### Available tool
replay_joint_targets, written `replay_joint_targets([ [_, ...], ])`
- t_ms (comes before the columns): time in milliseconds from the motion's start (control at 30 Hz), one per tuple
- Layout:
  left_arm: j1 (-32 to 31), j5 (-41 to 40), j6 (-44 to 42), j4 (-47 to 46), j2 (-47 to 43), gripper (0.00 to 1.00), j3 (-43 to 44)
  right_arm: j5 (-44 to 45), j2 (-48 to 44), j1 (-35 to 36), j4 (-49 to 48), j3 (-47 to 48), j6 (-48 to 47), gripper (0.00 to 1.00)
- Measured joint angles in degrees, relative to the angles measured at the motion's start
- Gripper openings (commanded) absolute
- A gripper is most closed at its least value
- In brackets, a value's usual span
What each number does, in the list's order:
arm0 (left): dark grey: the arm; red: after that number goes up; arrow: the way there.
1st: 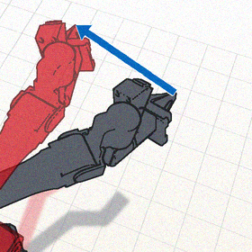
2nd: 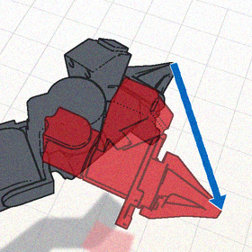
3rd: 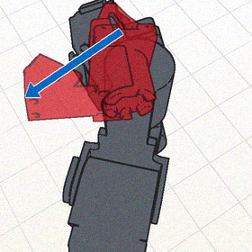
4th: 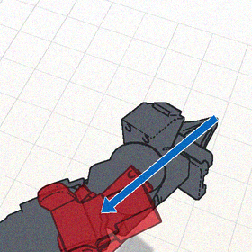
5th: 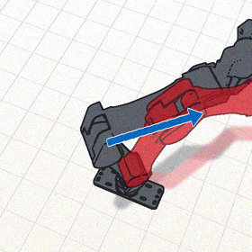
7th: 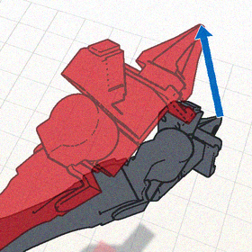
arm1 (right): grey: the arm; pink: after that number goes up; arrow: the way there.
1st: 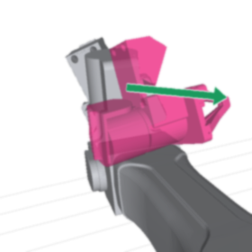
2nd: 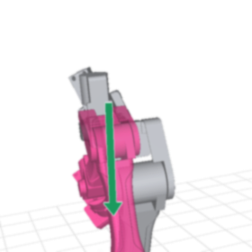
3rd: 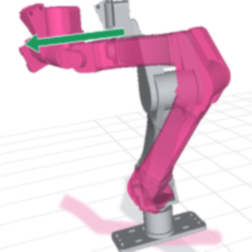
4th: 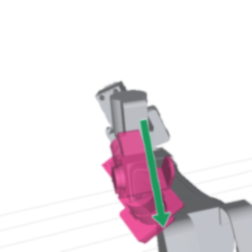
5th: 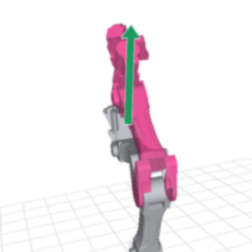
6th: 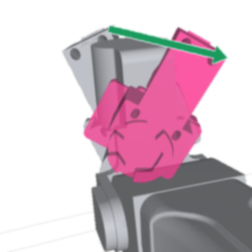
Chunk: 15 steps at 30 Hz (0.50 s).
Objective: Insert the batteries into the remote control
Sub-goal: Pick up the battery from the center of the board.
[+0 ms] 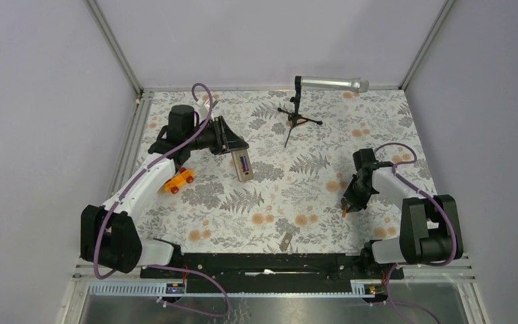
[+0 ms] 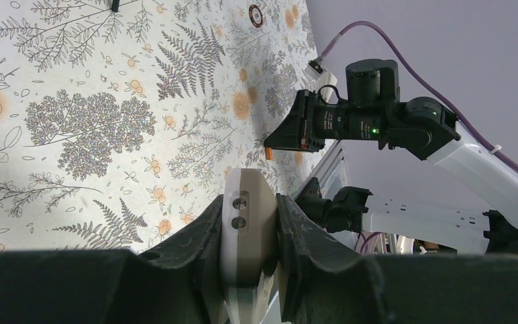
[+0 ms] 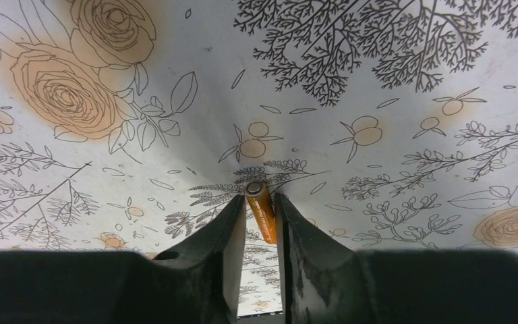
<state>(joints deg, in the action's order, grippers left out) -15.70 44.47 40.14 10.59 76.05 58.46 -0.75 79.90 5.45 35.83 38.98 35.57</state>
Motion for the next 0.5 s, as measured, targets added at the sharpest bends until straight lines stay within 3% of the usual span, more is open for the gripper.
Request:
replay_joint_targets([
  [100,0.07,0.00,0.00,0.00,0.00,0.00,0.00,-0.50,0.00,0.00,-0.31,0.00,0.70,0.46],
  [200,0.09,0.02,0.00,0.00,0.02,0.00,0.00,-1.42,-0.02,0.02,-0.94,0.00,1.03,0.48],
  [500,0.11,0.22,0.48,-1.14,0.31,0.00,0.00,-0.39,-1.79,0.72,-0.90,-1.31,2.91,0.33],
])
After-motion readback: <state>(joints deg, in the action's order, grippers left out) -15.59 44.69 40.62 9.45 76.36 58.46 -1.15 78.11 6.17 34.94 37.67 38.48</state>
